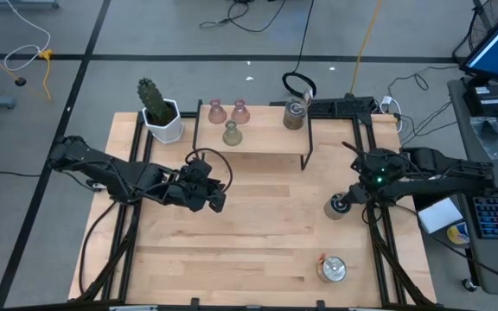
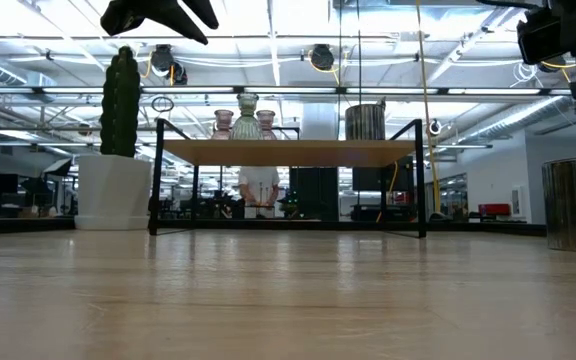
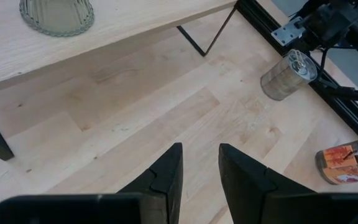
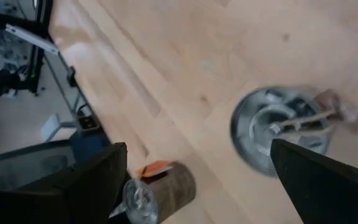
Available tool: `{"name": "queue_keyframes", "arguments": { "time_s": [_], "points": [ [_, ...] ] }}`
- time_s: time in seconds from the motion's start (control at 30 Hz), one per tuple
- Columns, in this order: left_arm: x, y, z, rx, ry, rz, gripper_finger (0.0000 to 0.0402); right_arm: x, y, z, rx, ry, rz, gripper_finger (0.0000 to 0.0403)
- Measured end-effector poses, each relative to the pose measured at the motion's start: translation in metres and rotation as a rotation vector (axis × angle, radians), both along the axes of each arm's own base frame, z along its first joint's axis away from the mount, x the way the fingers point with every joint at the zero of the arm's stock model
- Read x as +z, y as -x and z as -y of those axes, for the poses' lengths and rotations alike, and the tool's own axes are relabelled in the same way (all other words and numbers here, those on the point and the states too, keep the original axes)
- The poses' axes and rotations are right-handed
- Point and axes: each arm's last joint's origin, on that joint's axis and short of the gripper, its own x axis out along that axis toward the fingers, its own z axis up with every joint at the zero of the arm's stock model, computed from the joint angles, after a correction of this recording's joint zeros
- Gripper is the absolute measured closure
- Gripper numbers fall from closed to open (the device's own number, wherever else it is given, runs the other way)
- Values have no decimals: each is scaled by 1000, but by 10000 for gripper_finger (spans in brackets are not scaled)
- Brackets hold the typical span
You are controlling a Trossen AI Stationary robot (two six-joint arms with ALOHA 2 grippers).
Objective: Pick & Place candle stick holders
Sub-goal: Put the top silver scented candle on the shelf
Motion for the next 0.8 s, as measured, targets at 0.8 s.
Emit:
{"name": "queue_keyframes", "arguments": {
  "time_s": [0.8],
  "points": [
    [-11, -9, 28, -174, -283, -61, 298, 81, -37, 9, 256, 369, -391, 14]
  ]
}}
